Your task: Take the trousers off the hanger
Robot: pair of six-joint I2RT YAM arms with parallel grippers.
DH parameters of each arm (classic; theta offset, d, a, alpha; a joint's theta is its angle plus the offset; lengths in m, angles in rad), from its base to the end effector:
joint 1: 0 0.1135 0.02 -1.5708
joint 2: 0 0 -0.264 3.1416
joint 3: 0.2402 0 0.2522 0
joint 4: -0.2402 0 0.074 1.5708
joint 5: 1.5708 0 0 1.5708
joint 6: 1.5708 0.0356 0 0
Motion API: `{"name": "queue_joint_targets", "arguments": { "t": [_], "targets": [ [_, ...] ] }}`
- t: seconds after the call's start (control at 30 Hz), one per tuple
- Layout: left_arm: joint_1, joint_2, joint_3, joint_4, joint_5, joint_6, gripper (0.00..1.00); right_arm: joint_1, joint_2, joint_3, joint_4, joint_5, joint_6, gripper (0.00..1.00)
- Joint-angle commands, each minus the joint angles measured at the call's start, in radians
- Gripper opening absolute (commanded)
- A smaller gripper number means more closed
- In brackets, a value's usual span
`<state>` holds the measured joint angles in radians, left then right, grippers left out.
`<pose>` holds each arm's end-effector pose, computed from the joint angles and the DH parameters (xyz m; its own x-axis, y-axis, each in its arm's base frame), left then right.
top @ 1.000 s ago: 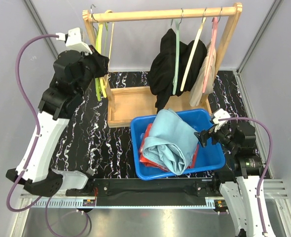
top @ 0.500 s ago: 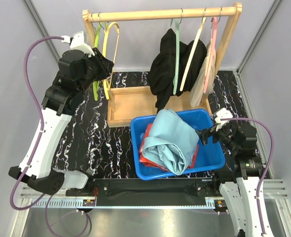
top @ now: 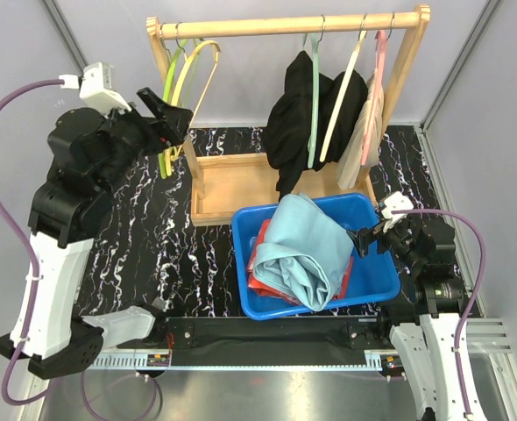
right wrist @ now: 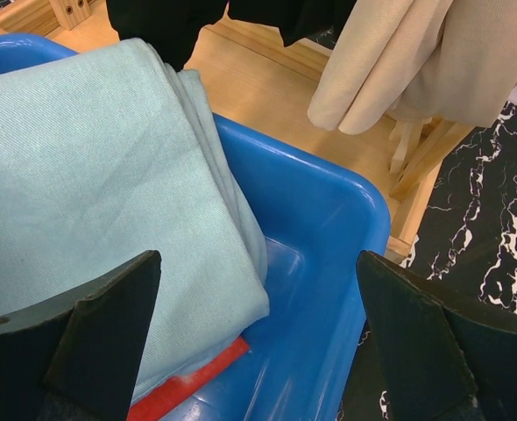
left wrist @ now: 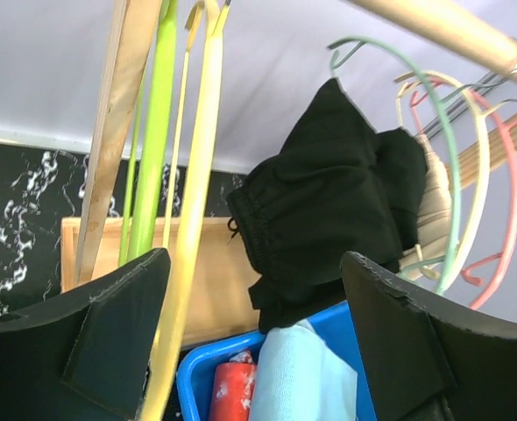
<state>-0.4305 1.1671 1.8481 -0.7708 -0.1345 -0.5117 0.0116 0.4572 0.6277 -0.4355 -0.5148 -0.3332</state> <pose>0.1635 -0.0698 0.5473 -0.2141 -0.4356 -0.8743 0.2149 0.8521 -0.4772 0.1155 0.0189 0.3032 -0.0888 -0.2857 -0.9542 -0.5442 0.8163 -0.1938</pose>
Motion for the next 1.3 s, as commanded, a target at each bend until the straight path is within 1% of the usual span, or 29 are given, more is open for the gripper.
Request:
{"name": "queue_joint_targets", "arguments": {
  "t": [0.0, 0.17, 0.2, 0.23, 0.37, 0.43, 0.63, 0.77, 0.8, 0.87, 0.97, 1.07, 1.2, 1.27],
  "targets": [
    [0.003, -0.026, 0.036, 0.068, 0.044, 0.024, 0.85, -0.006, -0.006, -0.006, 0.053, 0.006, 0.016, 1.00],
    [-0.016, -0.018, 0.020, 0.177, 0.183, -0.001, 0.82, -0.007, -0.012, -0.013, 0.072, 0.019, 0.029, 1.00],
    [-0.028, -0.011, 0.022, 0.209, 0.188, -0.002, 0.82, -0.007, -0.012, -0.014, 0.073, 0.022, 0.033, 1.00],
    [-0.063, 0.000, 0.028, 0.220, 0.190, 0.002, 0.82, -0.006, -0.014, -0.016, 0.073, 0.030, 0.037, 1.00],
    [-0.154, 0.103, 0.121, 0.225, 0.177, 0.019, 0.82, -0.005, -0.020, -0.022, 0.087, 0.058, 0.051, 1.00],
    [-0.195, 0.166, 0.144, 0.232, 0.170, 0.021, 0.82, -0.005, -0.025, -0.023, 0.093, 0.075, 0.057, 1.00],
    [-0.304, 0.345, 0.232, 0.263, 0.092, 0.050, 0.81, -0.007, -0.034, -0.028, 0.106, 0.088, 0.069, 1.00],
    [-0.359, 0.468, 0.336, 0.248, -0.023, 0.076, 0.81, -0.007, -0.038, -0.028, 0.109, 0.094, 0.074, 1.00],
    [-0.366, 0.495, 0.356, 0.242, -0.033, 0.082, 0.80, -0.031, -0.038, -0.029, 0.110, 0.094, 0.074, 1.00],
    [-0.387, 0.569, 0.425, 0.223, -0.069, 0.102, 0.80, -0.032, -0.043, -0.029, 0.113, 0.096, 0.074, 1.00],
    [-0.416, 0.632, 0.479, 0.212, -0.108, 0.137, 0.80, -0.033, -0.046, -0.031, 0.115, 0.094, 0.077, 1.00],
    [-0.429, 0.654, 0.482, 0.220, -0.146, 0.156, 0.80, -0.033, -0.049, -0.031, 0.115, 0.094, 0.077, 1.00],
    [-0.430, 0.683, 0.477, 0.203, -0.229, 0.180, 0.75, -0.033, -0.052, -0.033, 0.118, 0.094, 0.077, 1.00],
    [-0.429, 0.694, 0.479, 0.205, -0.241, 0.205, 0.72, -0.033, -0.054, -0.033, 0.119, 0.094, 0.079, 1.00]
  ]
}}
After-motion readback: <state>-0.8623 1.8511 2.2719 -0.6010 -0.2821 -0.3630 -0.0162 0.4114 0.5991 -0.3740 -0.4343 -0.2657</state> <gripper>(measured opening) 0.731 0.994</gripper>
